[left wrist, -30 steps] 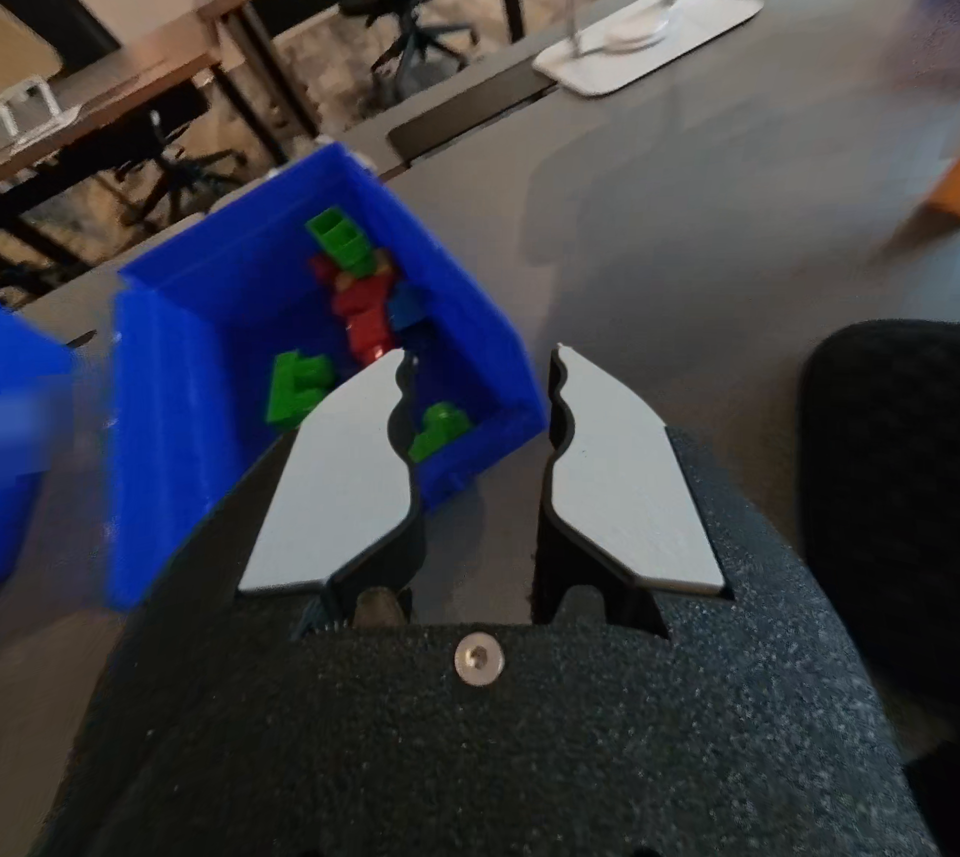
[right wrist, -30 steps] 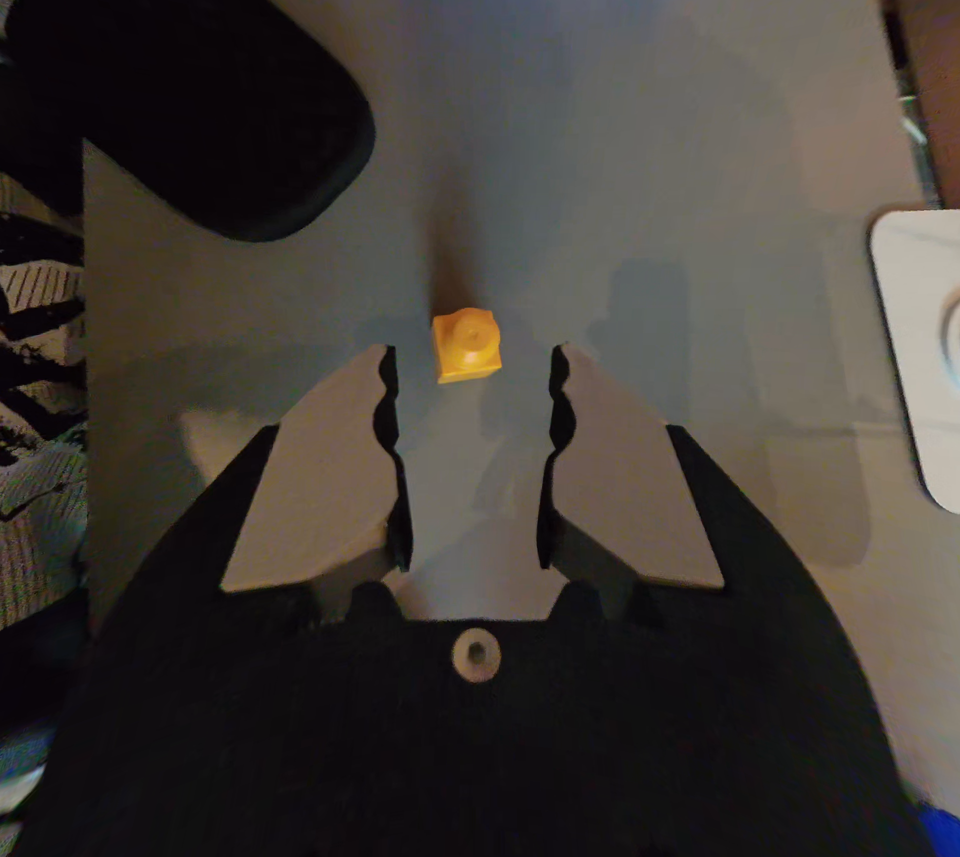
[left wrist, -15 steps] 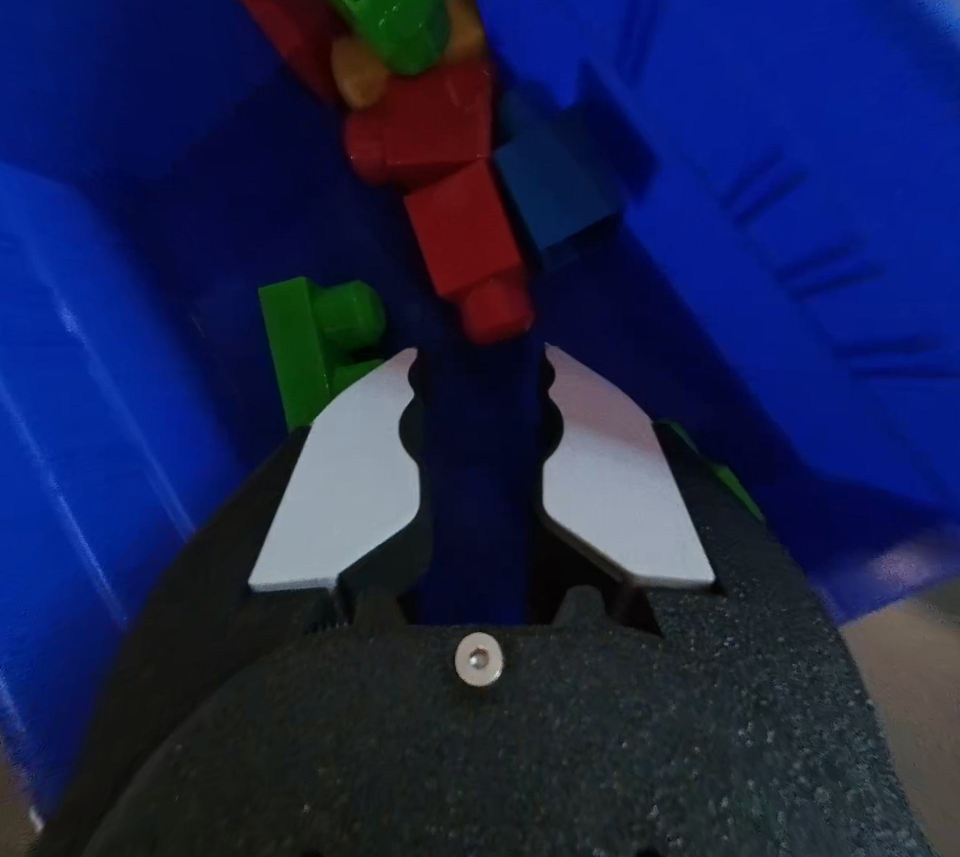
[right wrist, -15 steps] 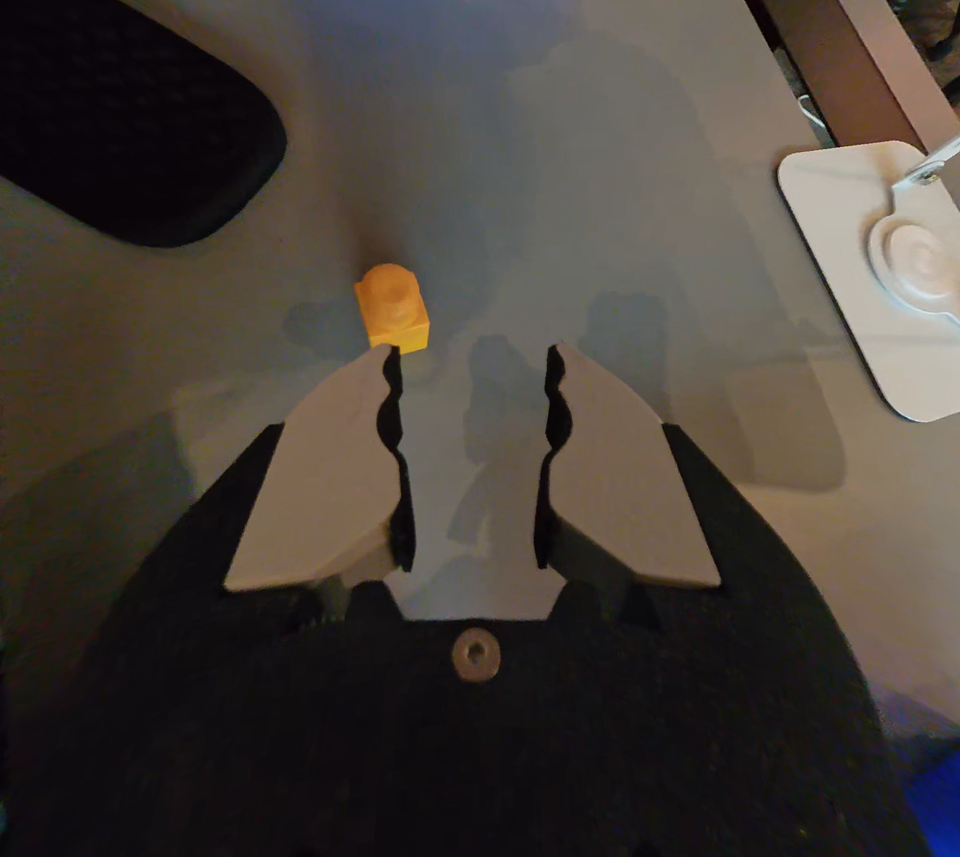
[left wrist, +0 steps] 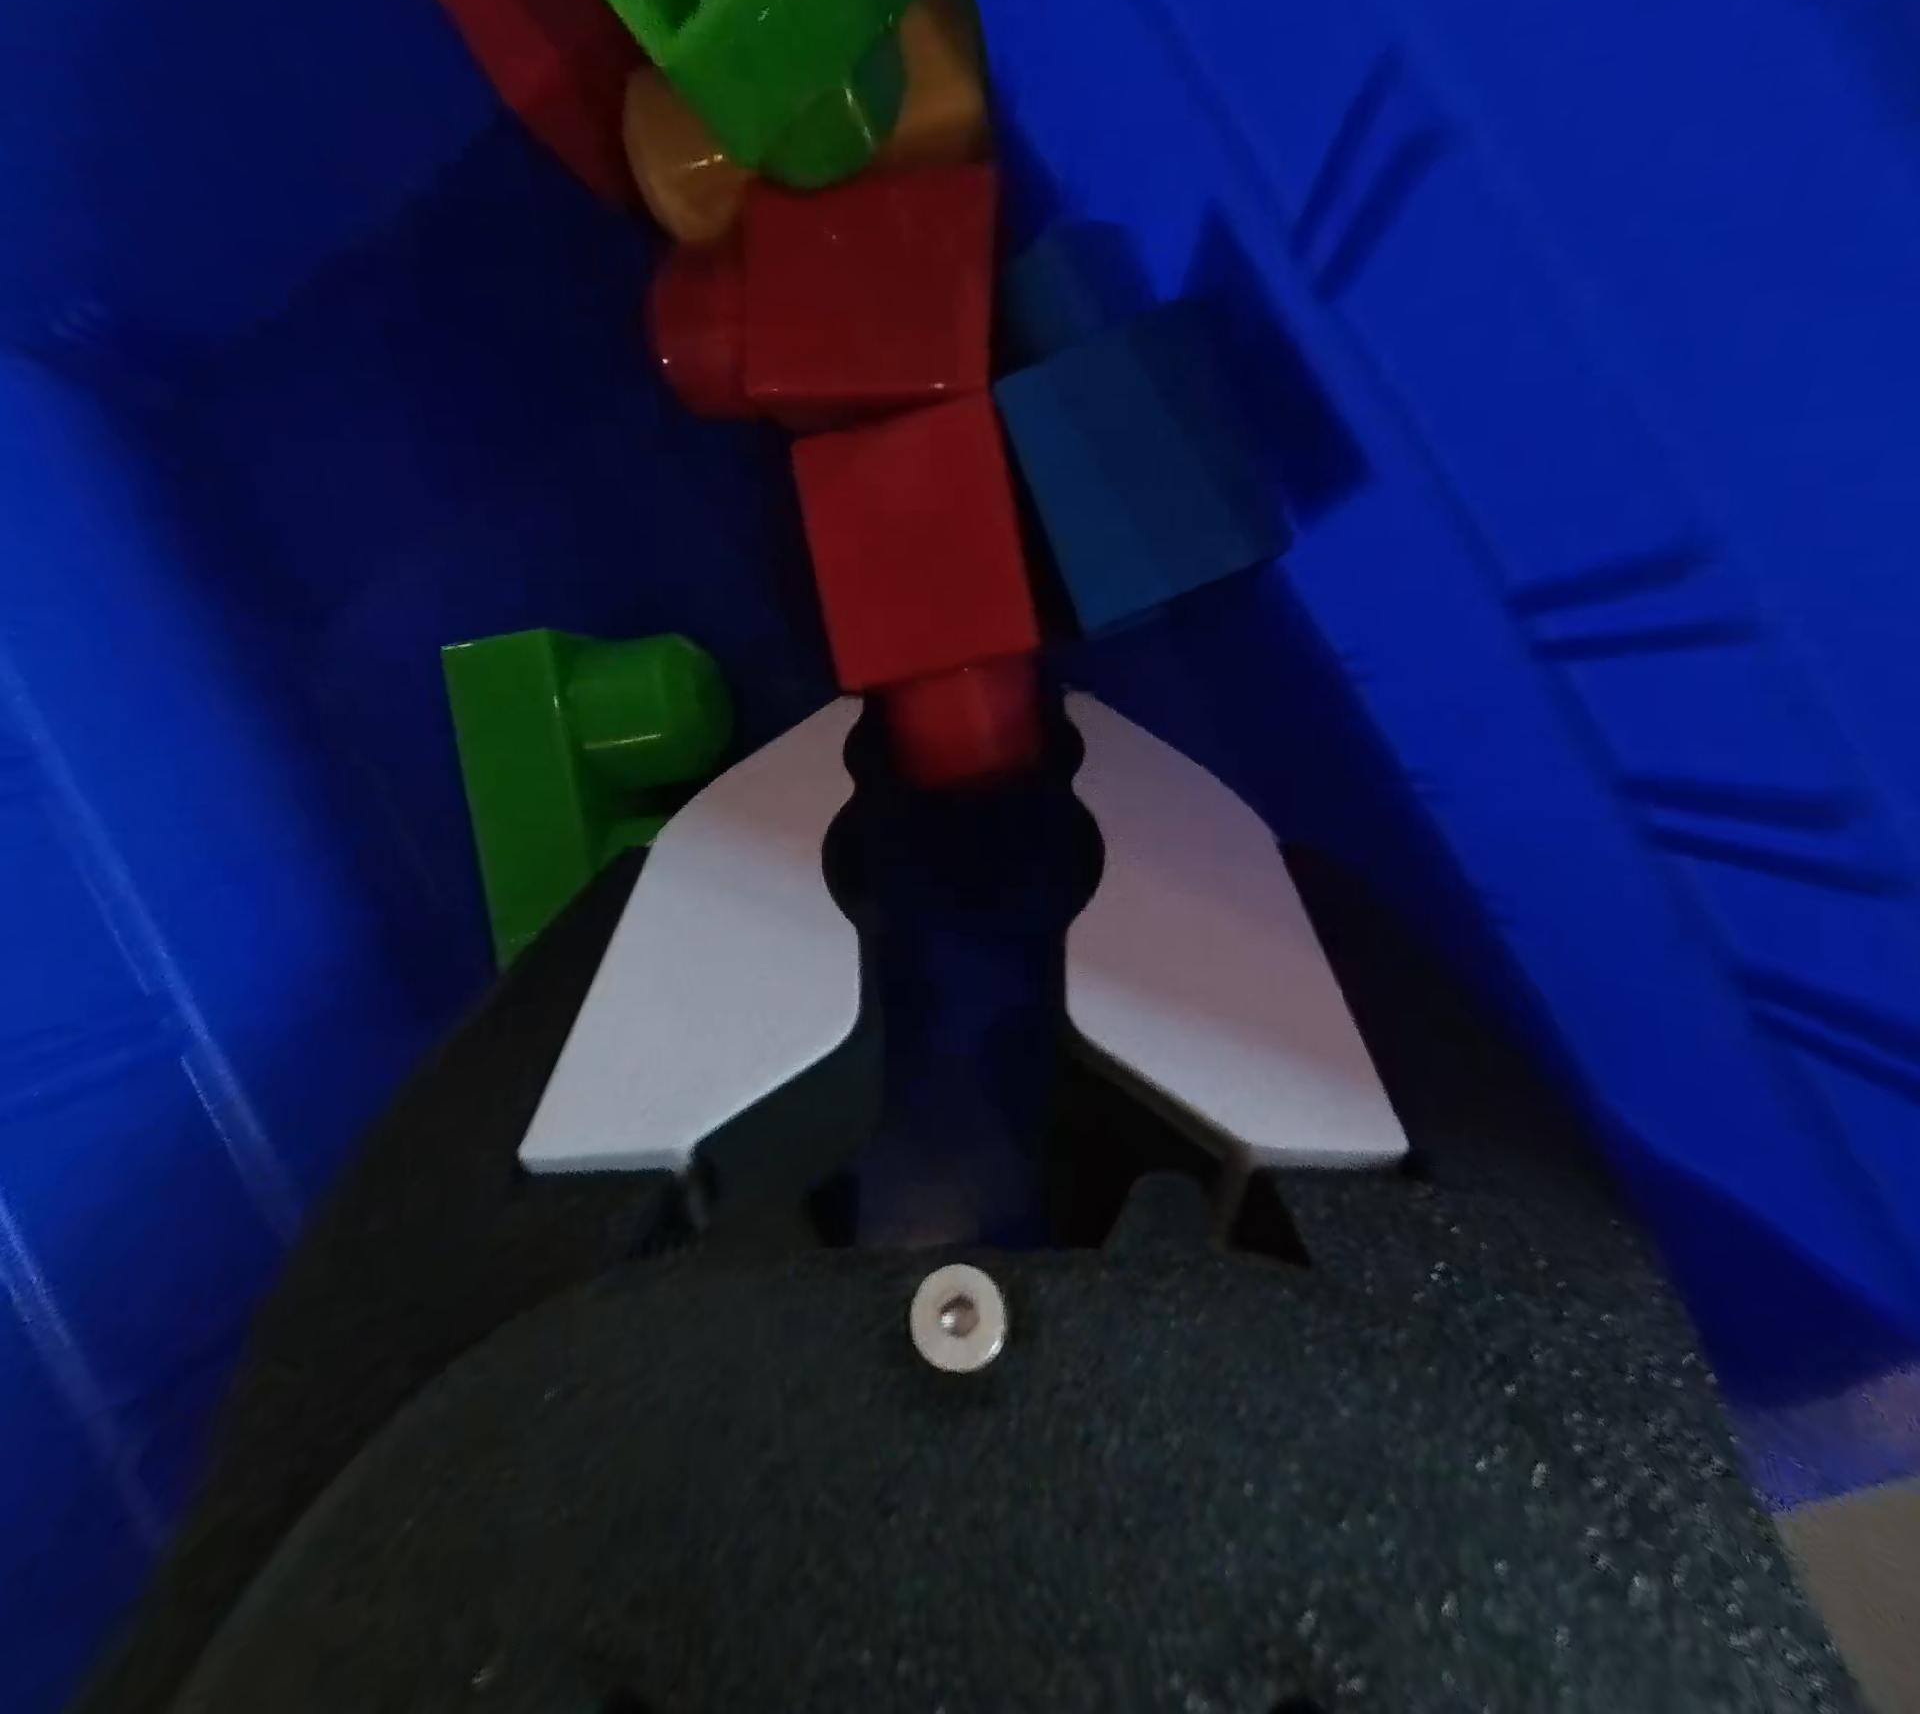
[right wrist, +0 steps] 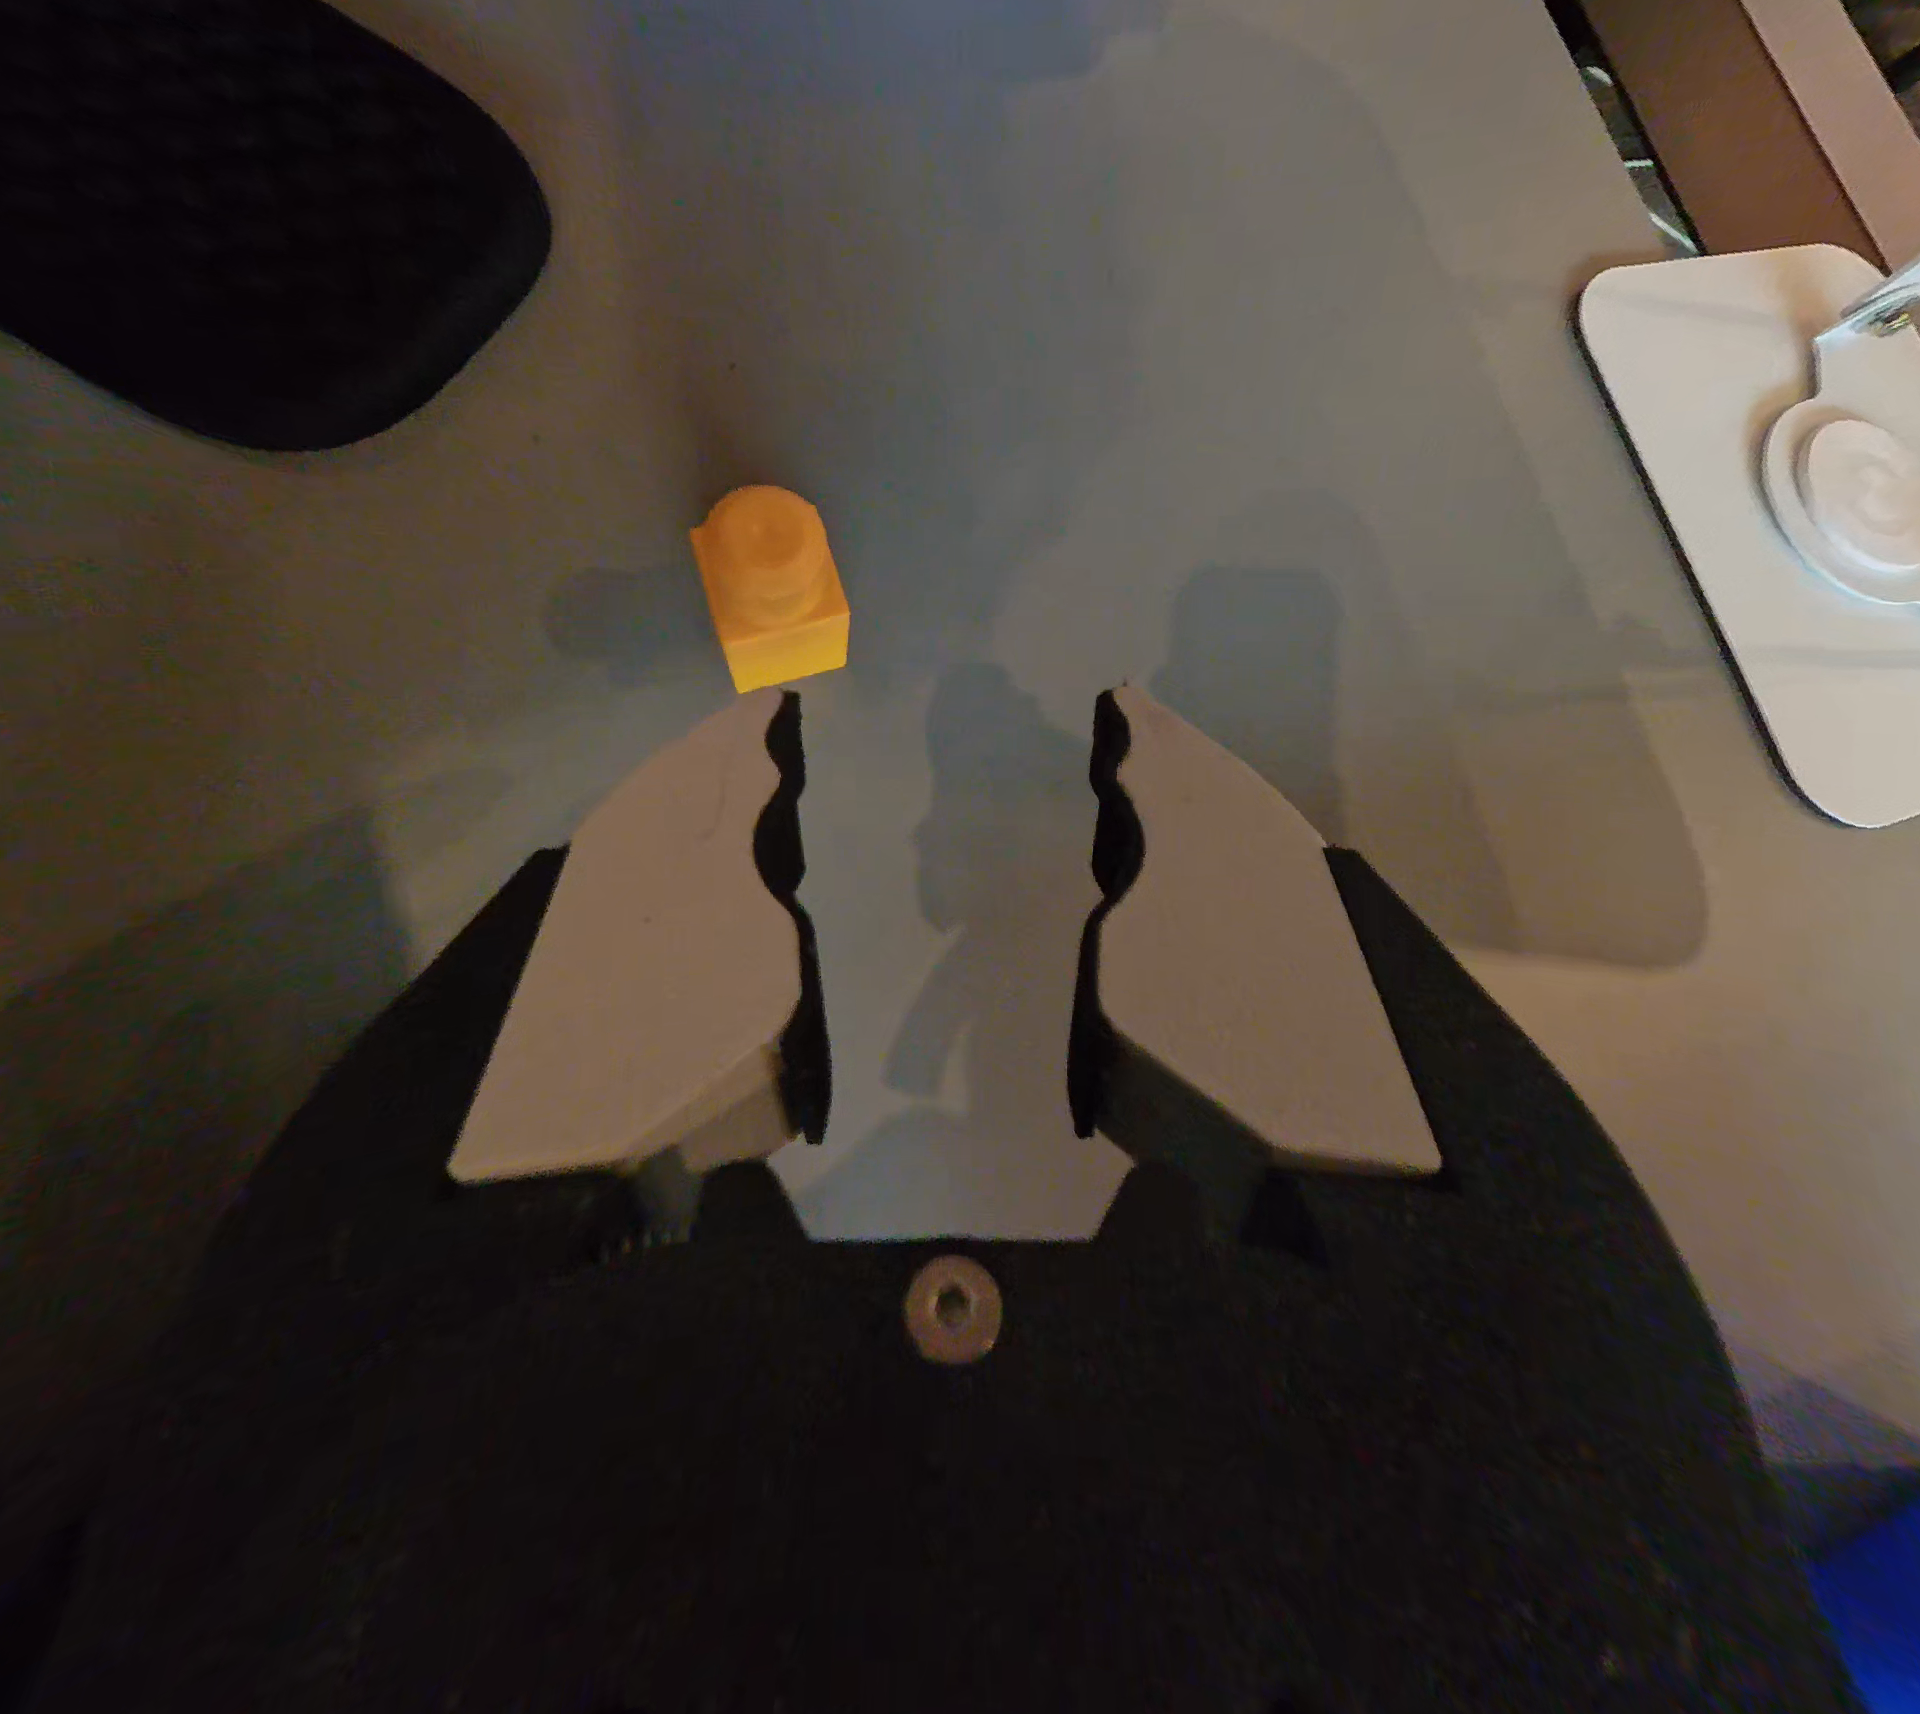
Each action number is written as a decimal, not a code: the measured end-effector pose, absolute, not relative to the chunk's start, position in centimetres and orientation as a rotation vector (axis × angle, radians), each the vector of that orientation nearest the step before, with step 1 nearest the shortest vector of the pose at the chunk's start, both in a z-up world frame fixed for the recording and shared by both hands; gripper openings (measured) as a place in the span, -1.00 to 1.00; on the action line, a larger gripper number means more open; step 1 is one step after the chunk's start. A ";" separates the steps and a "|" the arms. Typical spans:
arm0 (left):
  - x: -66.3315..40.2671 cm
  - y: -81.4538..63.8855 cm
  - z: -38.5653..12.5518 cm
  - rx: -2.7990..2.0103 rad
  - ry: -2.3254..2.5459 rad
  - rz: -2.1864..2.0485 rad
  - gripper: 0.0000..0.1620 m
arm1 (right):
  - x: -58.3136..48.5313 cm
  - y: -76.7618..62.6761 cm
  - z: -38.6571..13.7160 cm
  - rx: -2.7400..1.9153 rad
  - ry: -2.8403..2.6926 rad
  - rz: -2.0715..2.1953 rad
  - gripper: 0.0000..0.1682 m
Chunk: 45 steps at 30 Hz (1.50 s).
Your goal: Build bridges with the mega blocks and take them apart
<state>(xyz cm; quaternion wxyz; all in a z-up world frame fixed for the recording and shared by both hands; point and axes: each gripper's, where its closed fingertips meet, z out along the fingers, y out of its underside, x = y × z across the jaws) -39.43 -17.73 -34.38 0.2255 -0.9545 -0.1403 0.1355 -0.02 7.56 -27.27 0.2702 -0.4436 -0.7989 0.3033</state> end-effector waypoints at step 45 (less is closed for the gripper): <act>-5.7 -6.6 -24.4 -2.329 0.821 0.147 -0.63 | -5.4 -5.5 -22.4 -0.231 -2.278 0.606 -0.48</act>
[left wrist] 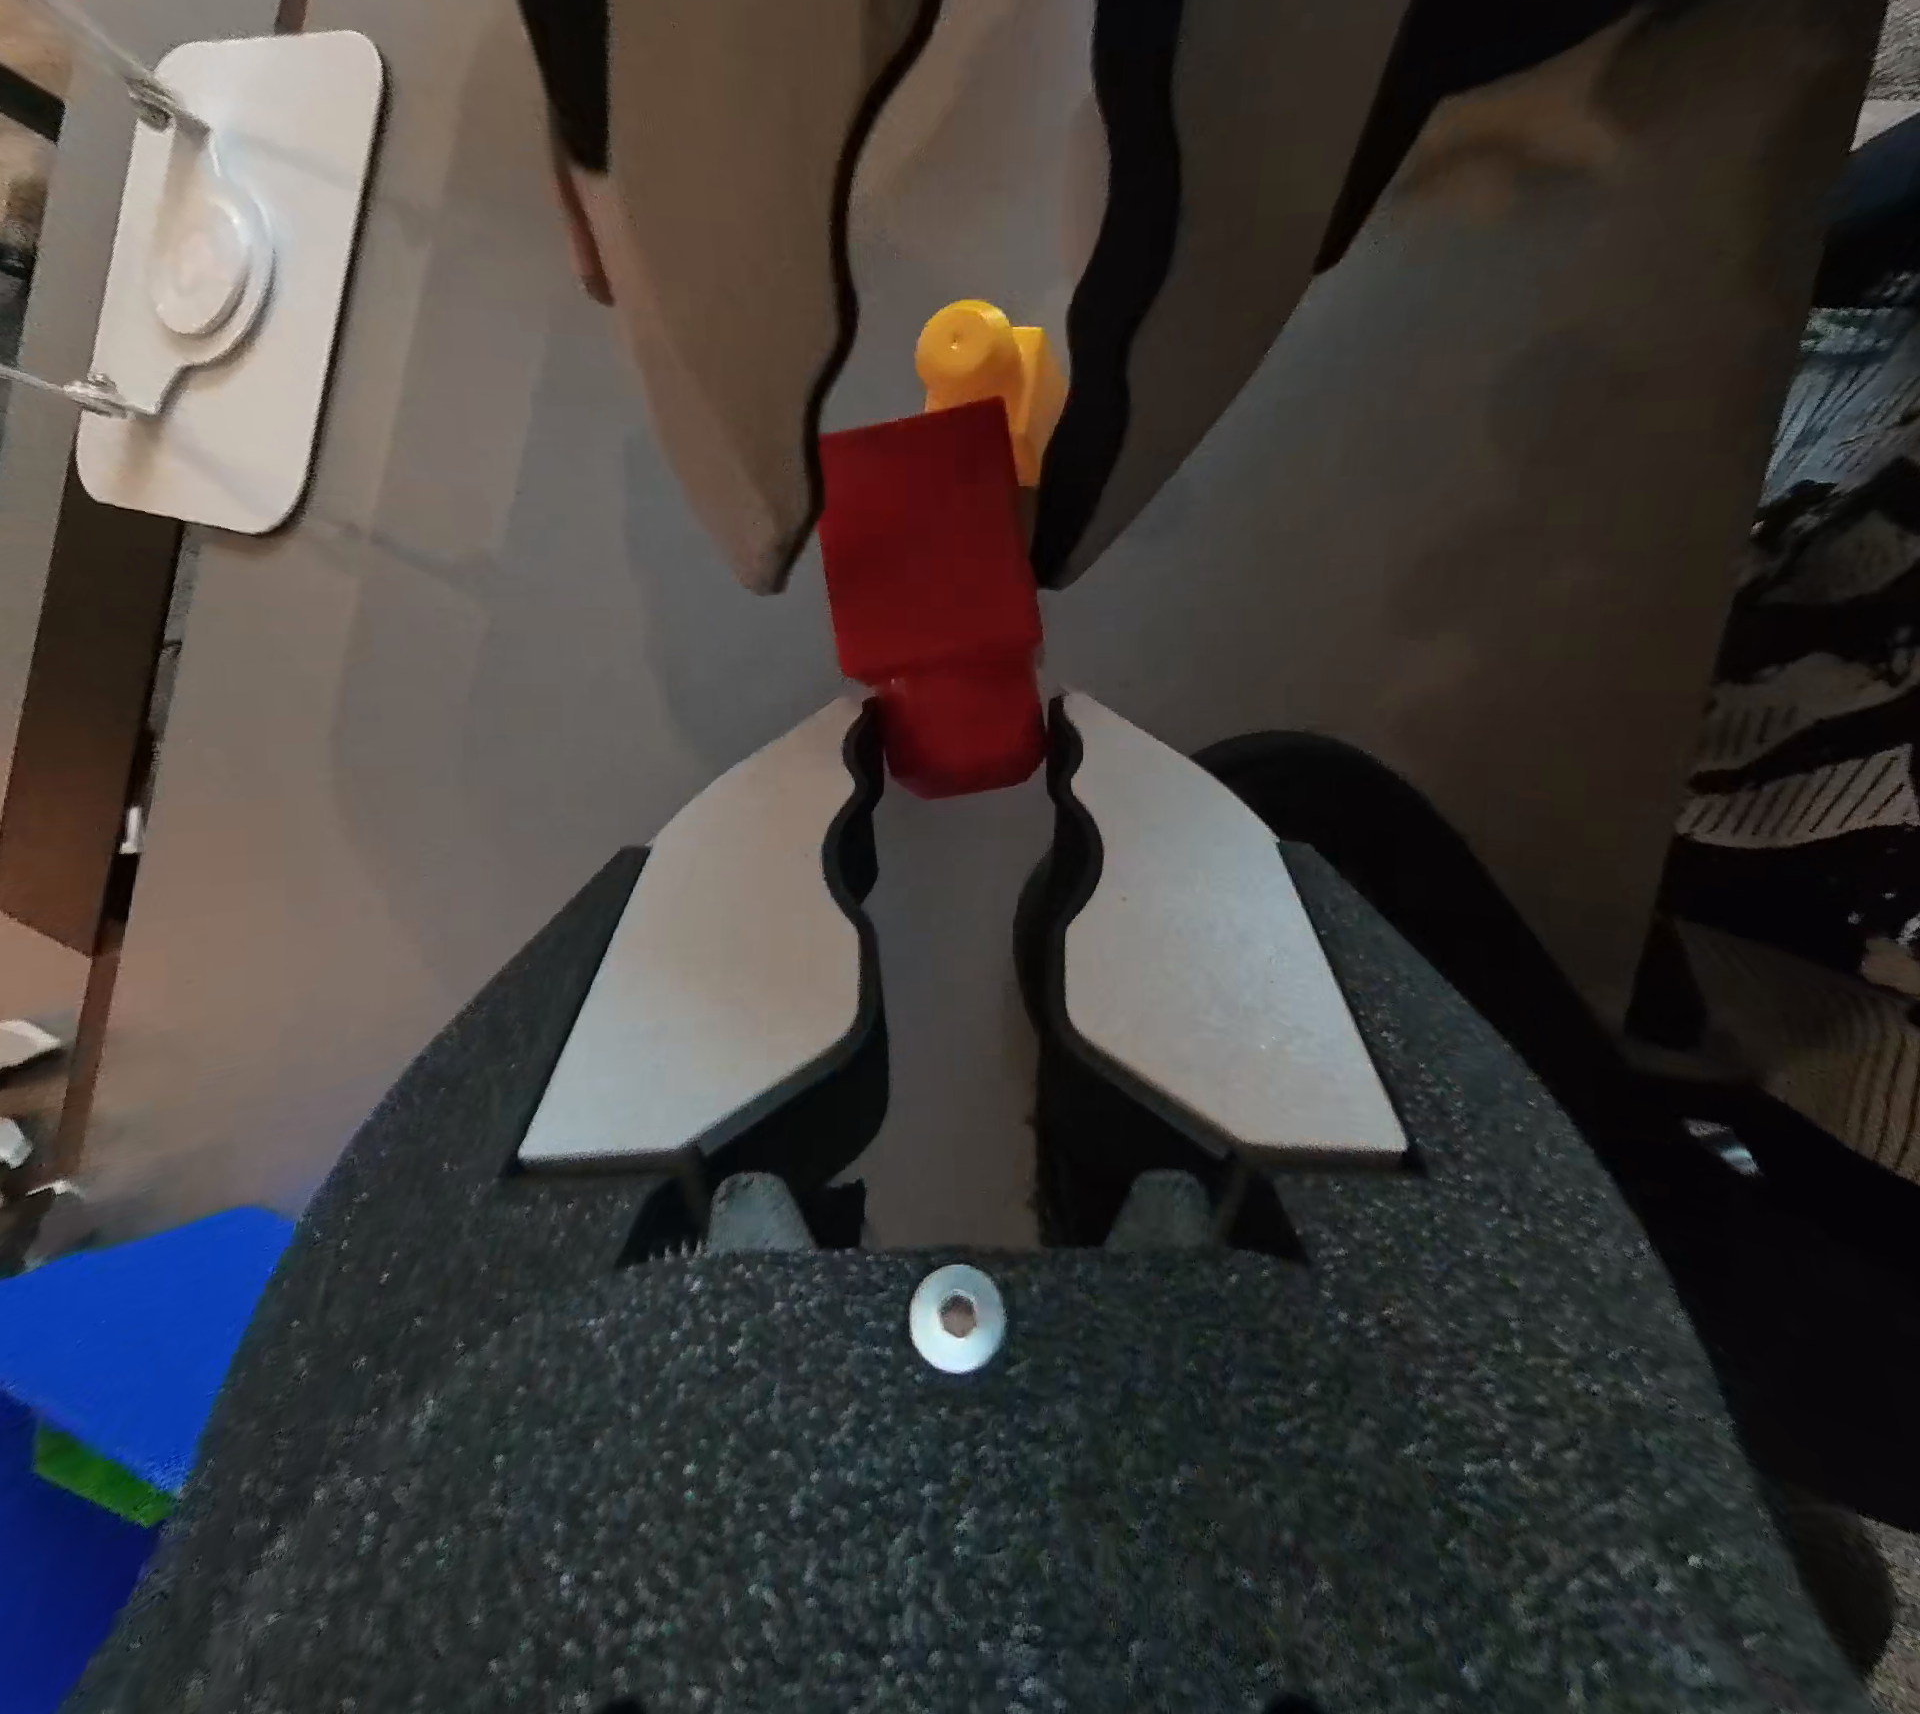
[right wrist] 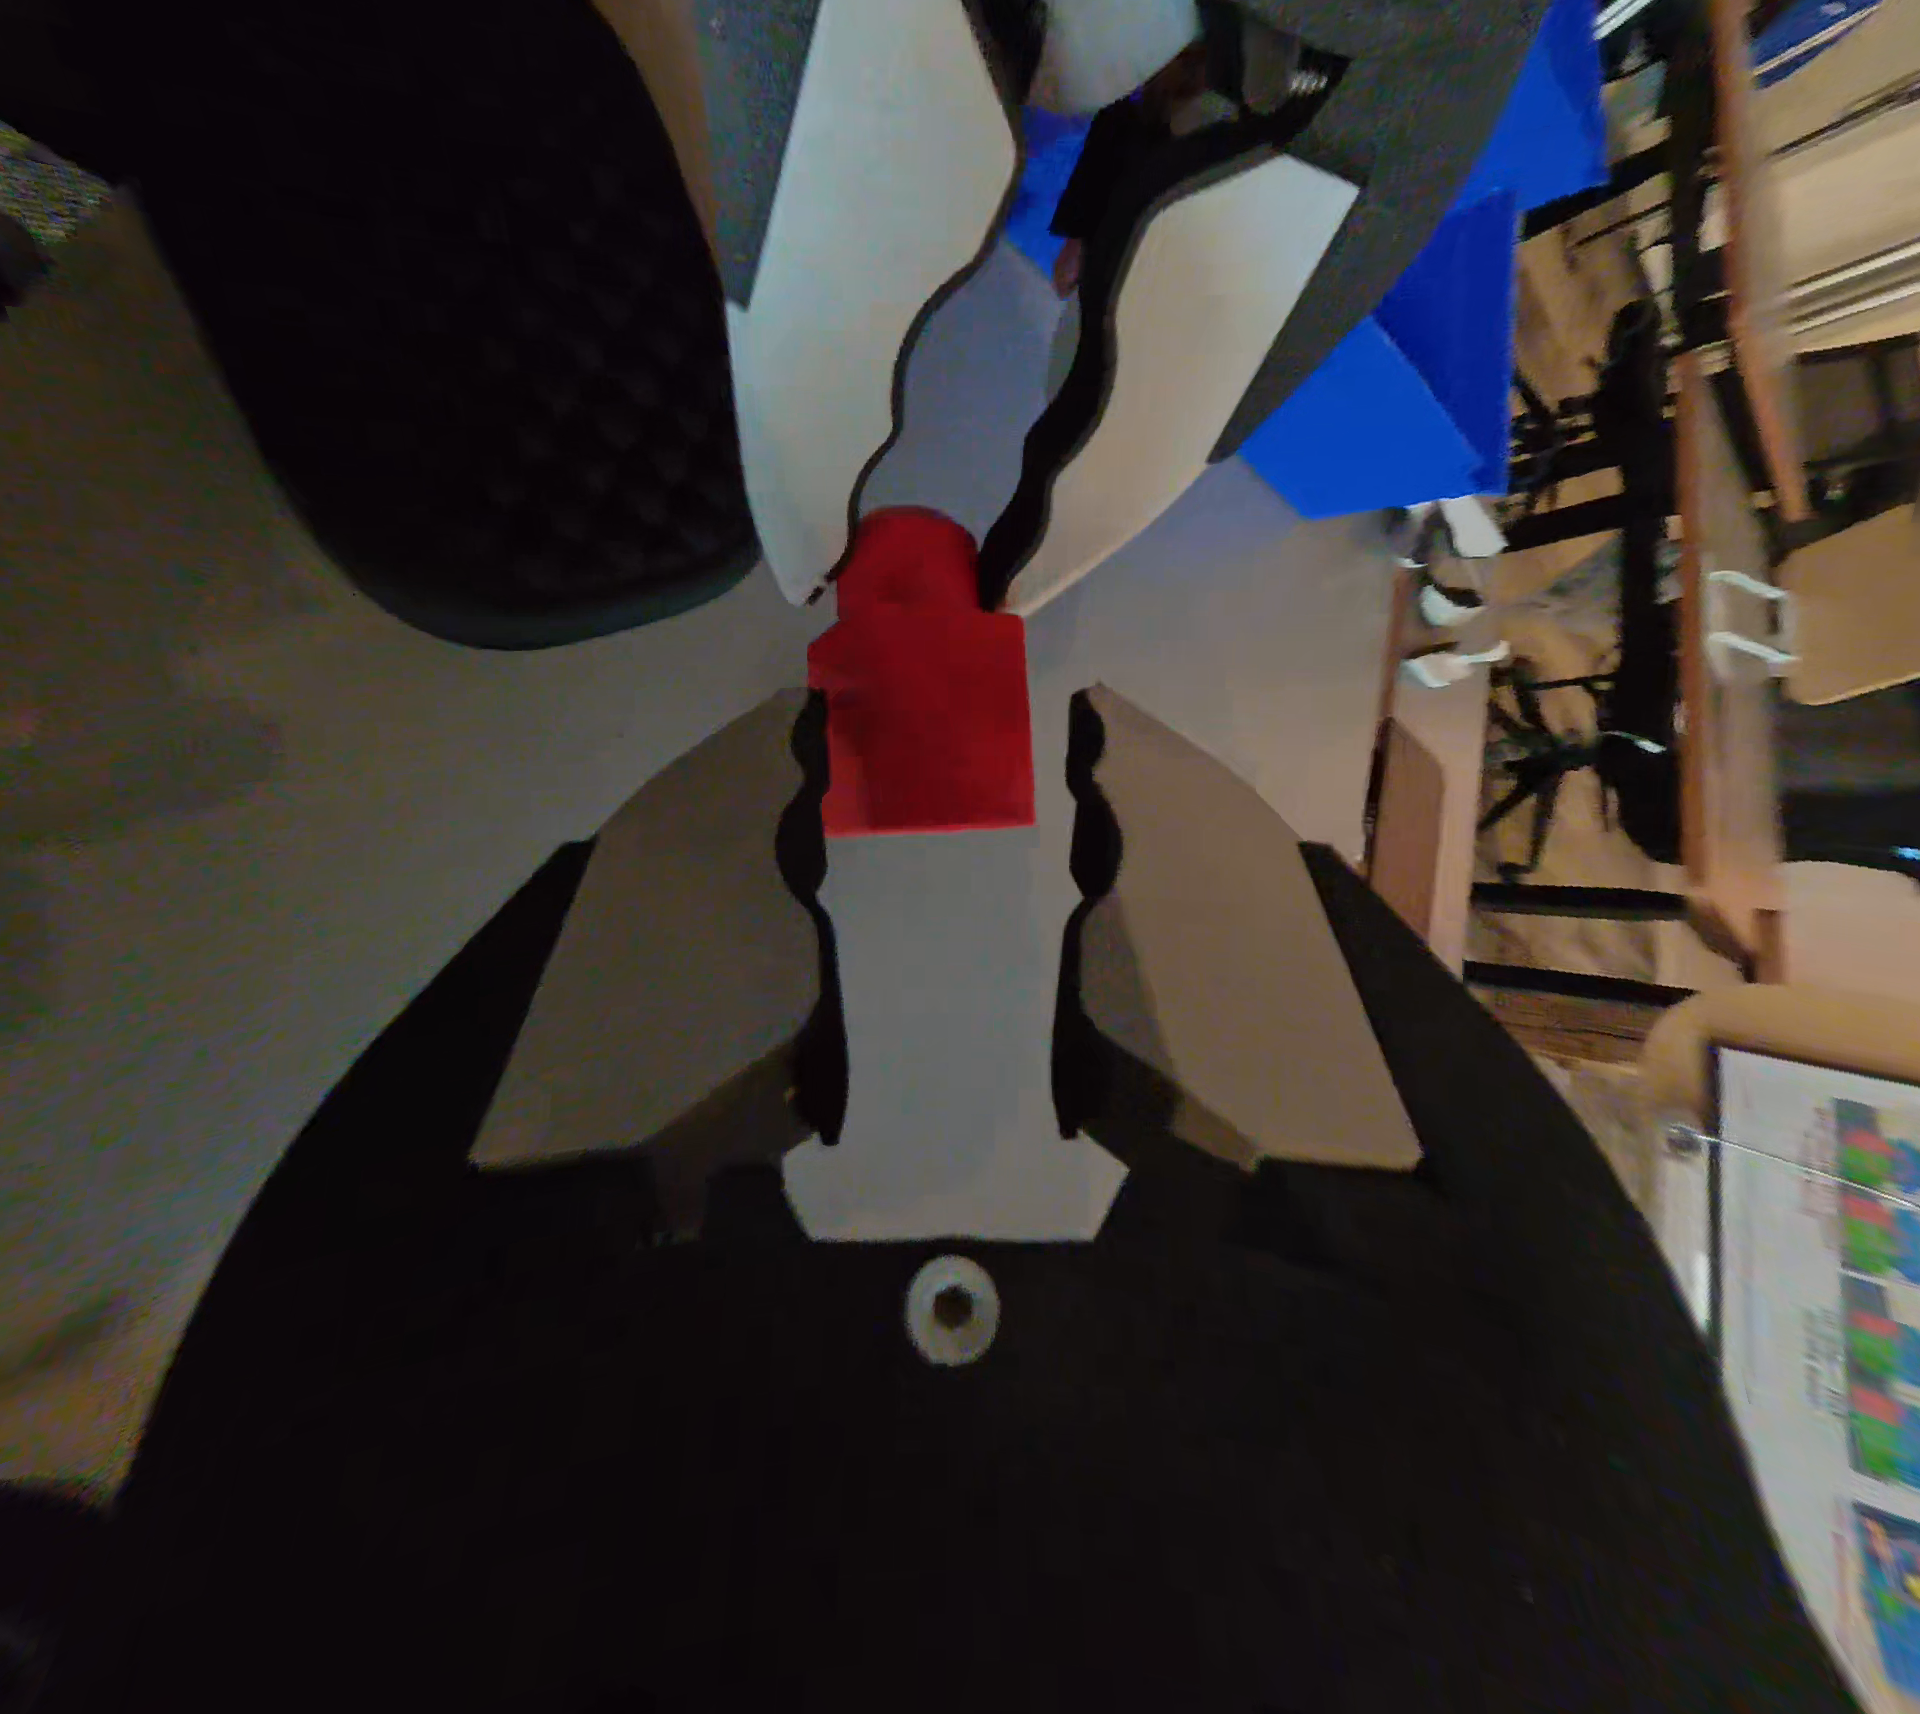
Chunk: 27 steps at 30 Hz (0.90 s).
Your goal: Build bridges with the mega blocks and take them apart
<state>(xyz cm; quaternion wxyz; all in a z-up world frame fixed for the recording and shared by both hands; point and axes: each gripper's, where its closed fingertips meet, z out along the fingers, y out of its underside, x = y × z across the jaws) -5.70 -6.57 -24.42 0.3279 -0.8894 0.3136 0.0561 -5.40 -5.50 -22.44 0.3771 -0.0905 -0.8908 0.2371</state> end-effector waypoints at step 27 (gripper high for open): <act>-3.8 -3.7 -15.4 -1.466 0.217 -0.431 -0.51 | -4.0 -3.8 -14.7 -0.612 -1.672 1.894 -0.59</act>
